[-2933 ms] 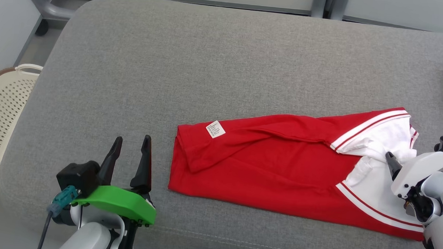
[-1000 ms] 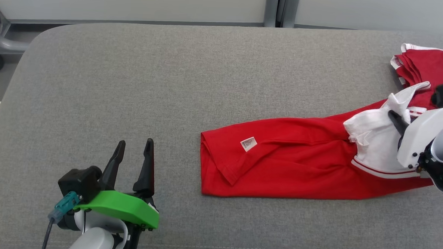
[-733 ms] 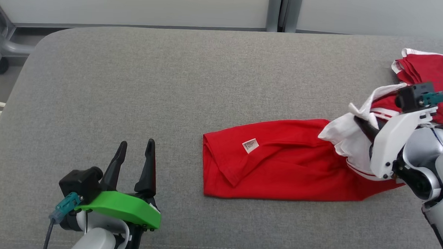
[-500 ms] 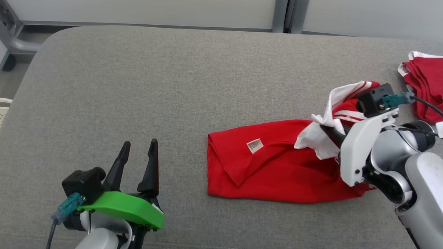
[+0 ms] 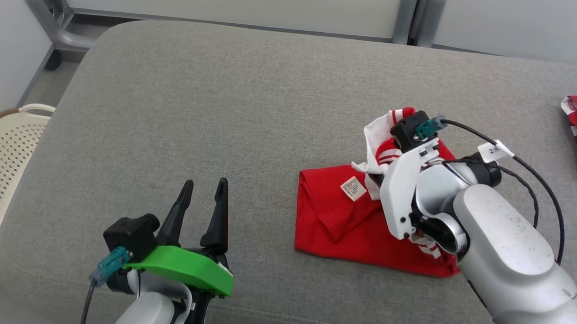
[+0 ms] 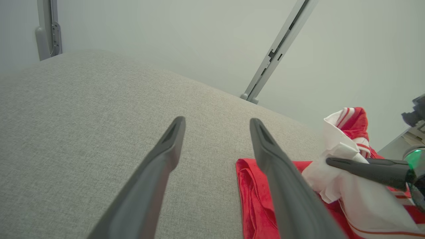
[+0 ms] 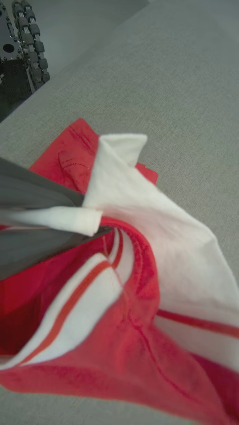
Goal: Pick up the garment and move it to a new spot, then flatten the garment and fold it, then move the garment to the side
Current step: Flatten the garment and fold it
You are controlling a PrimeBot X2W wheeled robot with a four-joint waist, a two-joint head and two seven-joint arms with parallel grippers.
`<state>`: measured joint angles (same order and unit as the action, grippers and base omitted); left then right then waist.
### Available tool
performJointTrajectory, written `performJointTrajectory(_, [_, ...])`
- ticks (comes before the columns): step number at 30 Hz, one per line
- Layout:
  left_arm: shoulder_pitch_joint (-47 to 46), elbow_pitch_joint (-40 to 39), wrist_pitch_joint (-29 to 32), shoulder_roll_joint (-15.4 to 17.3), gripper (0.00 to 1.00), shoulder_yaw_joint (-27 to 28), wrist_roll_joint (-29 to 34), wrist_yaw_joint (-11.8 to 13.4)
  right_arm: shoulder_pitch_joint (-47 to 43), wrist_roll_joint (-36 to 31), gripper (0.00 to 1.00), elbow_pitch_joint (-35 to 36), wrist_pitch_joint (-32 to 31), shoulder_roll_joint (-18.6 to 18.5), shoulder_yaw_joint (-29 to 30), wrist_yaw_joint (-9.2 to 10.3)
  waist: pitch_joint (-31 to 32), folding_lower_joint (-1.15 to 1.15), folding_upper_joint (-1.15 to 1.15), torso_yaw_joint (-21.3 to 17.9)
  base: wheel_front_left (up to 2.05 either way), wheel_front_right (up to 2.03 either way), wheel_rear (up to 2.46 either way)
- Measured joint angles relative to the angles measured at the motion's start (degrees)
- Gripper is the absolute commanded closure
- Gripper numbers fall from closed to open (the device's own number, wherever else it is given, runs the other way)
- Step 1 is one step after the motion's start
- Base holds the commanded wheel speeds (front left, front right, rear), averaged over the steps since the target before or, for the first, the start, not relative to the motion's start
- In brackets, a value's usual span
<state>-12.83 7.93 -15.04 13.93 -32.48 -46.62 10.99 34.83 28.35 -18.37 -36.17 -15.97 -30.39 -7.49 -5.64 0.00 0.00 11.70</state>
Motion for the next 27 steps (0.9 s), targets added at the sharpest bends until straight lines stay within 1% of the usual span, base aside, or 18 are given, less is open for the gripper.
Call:
performJointTrajectory(5, [-0.3, 1.3, 0.0, -1.2, 0.0, 0.0, 0.4, -1.1, 2.3, -1.5, 1.0, -5.1, 0.0, 1.8, -2.7, -0.01, -0.3, 0.0, 0.0, 2.0, 0.0, 0.0, 0.0])
performJointTrajectory(11, [-0.8, 2.5, 0.0, -2.7, 0.0, 0.1, 1.0, -2.2, 4.3, -2.3, 1.0, -10.9, 0.7, 3.5, -4.3, -0.01, -0.6, 0.0, 0.0, 4.2, 0.0, 0.0, 0.0])
performJointTrajectory(19, [-1.1, 3.6, 0.0, -3.8, 0.0, 0.6, 1.8, -3.0, 5.9, -2.6, 1.0, -16.4, 1.3, 5.7, -6.7, -0.01, -0.9, 0.0, 0.0, 5.7, 0.0, 0.0, 0.0])
performJointTrajectory(20, [-1.1, 3.7, 0.0, -3.9, 0.0, 0.7, 1.9, -3.2, 6.1, -2.9, 0.94, -17.1, 1.7, 6.0, -6.4, -0.01, -1.0, 0.0, 0.0, 5.8, 0.0, 0.0, 0.0])
performJointTrajectory(21, [-1.1, 3.8, 0.0, -3.9, 0.0, 0.8, 1.9, -3.2, 6.4, -3.2, 0.69, -17.7, 2.2, 6.3, -6.2, -0.01, -1.0, 0.0, 0.0, 5.8, 0.0, 0.0, 0.0])
performJointTrajectory(22, [-1.1, 3.9, 0.0, -3.9, 0.0, 0.8, 1.9, -3.4, 6.7, -3.4, 0.51, -18.3, 2.5, 6.6, -6.0, -0.01, -1.0, 0.0, 0.0, 5.8, 0.0, 0.0, 0.0])
performJointTrajectory(23, [-1.2, 4.0, 0.0, -4.0, 0.0, 0.9, 2.0, -3.4, 6.9, -3.4, 0.02, -18.8, 2.9, 7.0, -5.6, -0.01, -1.0, 0.0, 0.0, 5.7, 0.0, 0.0, 0.0])
performJointTrajectory(24, [-1.2, 4.1, 0.0, -4.0, 0.0, 0.9, 2.1, -3.4, 7.0, -3.4, 0.0, -19.3, 3.3, 7.4, -5.4, -0.01, -1.0, 0.0, 0.0, 5.6, 0.0, 0.0, 0.0])
performJointTrajectory(27, [-1.2, 4.4, 0.0, -4.0, 0.0, 1.1, 2.4, -3.5, 7.8, -3.0, 0.0, -19.6, 3.7, 8.5, -5.6, -0.01, -0.8, 0.0, 0.0, 5.2, 0.0, 0.0, 0.0])
